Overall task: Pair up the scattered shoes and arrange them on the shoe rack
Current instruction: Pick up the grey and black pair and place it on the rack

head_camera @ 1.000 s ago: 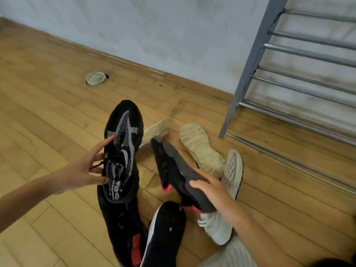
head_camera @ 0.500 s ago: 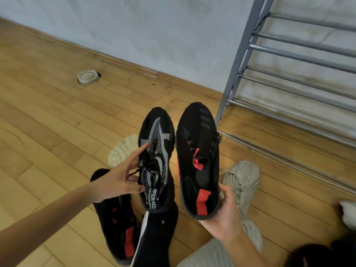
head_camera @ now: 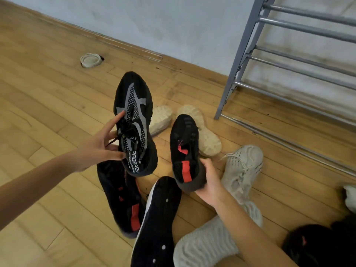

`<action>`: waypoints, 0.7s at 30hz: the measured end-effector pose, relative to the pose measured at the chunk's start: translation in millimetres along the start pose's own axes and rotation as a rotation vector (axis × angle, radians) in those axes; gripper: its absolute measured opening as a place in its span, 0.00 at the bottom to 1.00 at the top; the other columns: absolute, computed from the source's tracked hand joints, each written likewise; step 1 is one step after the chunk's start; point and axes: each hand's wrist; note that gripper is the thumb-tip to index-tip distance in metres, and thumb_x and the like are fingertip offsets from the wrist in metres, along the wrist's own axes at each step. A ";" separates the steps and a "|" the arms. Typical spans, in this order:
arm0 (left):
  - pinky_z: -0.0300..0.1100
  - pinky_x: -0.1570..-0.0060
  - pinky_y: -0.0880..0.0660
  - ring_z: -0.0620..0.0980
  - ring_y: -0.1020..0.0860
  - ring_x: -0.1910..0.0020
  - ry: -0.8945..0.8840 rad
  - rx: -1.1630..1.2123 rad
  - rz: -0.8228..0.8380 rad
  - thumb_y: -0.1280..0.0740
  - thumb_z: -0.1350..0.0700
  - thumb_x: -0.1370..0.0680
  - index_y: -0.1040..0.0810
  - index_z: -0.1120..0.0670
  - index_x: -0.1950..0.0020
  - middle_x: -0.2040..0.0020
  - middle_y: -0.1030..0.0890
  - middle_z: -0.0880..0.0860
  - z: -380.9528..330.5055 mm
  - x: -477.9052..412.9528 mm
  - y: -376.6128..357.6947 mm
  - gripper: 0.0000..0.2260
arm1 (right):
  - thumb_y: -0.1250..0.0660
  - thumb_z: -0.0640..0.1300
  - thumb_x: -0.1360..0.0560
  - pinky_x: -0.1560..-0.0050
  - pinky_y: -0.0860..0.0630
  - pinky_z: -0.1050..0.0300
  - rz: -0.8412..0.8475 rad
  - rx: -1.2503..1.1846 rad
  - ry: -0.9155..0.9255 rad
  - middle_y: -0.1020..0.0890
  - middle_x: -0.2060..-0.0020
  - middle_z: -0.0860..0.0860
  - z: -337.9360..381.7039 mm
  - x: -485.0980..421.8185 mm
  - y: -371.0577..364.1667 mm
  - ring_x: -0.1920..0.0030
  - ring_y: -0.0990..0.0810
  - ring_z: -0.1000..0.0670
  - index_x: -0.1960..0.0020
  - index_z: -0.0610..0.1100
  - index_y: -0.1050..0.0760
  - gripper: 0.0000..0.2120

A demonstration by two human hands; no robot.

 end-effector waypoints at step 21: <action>0.43 0.59 0.20 0.46 0.17 0.60 0.154 -0.209 0.103 0.32 0.73 0.29 0.50 0.31 0.27 0.32 0.29 0.51 27.3 17.9 -8.0 0.48 | 0.29 0.41 0.34 0.31 0.40 0.46 0.307 2.250 0.320 0.35 0.34 0.42 -36.7 6.0 -59.6 0.33 0.38 0.40 0.28 0.40 0.41 0.38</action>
Point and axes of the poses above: each hand's wrist, its own x-axis away from the middle knuckle, its own y-axis out of the back of the hand, z = x × y
